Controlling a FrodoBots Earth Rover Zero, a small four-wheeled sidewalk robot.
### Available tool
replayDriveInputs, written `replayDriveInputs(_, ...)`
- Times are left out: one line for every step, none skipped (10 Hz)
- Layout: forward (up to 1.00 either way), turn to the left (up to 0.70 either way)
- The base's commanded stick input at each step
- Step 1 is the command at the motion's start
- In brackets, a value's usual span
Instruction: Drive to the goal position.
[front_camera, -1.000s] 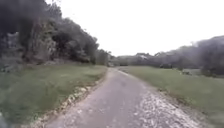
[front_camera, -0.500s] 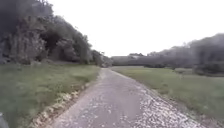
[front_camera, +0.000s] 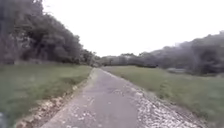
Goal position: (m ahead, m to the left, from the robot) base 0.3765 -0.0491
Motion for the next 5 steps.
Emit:
replayDriveInputs(1.0,0.0)
replayDriveInputs(1.0,0.0)
replayDriveInputs(1.0,0.27)
replayDriveInputs(1.0,0.27)
replayDriveInputs(1.0,0.27)
